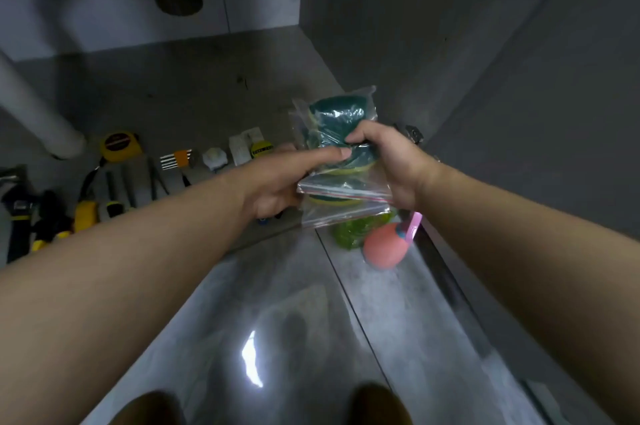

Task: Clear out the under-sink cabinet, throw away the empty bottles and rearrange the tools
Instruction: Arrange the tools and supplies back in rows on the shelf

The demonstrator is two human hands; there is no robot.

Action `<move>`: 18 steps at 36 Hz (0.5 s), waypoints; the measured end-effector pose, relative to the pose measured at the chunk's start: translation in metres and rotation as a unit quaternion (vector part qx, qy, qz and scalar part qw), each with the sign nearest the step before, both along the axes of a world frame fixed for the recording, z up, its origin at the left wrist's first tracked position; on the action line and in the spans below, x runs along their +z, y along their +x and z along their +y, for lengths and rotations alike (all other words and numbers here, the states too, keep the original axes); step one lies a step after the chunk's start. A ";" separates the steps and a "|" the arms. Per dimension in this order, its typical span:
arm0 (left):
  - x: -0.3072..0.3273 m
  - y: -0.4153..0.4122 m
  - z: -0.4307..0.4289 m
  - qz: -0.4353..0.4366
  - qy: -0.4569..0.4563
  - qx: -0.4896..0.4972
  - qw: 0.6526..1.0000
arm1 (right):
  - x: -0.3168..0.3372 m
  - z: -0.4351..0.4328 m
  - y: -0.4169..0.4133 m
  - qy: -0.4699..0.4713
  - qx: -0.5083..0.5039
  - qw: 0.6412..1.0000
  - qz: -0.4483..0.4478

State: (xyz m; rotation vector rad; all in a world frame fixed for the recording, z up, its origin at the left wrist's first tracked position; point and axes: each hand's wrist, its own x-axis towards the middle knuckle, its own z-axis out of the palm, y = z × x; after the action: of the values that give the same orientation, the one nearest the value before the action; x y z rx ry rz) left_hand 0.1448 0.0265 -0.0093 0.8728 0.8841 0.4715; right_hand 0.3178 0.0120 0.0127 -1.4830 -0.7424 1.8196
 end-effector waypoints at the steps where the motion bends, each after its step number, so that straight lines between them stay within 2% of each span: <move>1: -0.001 0.003 0.007 0.009 -0.004 0.012 1.000 | -0.001 0.006 0.000 0.004 -0.002 1.000 -0.006; 3: -0.004 0.009 0.022 0.023 -0.015 0.039 0.999 | -0.005 0.018 0.004 0.025 -0.021 0.999 -0.037; 5: -0.010 0.015 0.039 0.043 -0.019 0.070 0.996 | -0.011 0.026 0.010 0.058 -0.066 0.988 -0.125; 8: -0.021 0.027 0.067 0.062 -0.022 0.109 0.992 | -0.027 0.031 0.023 0.085 -0.133 0.955 -0.253; 11: -0.033 0.047 0.092 0.064 -0.026 0.137 0.988 | -0.050 0.028 0.036 0.113 -0.113 0.921 -0.356; 18: -0.059 0.097 0.131 0.071 -0.017 0.152 0.986 | -0.072 0.029 0.045 0.100 -0.109 0.896 -0.419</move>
State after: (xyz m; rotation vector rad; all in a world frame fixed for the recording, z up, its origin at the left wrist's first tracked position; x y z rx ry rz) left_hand 0.2421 0.1573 -0.0687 0.7500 1.1621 0.6626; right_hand 0.3628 0.0411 -0.0594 -2.1054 -1.0608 0.8487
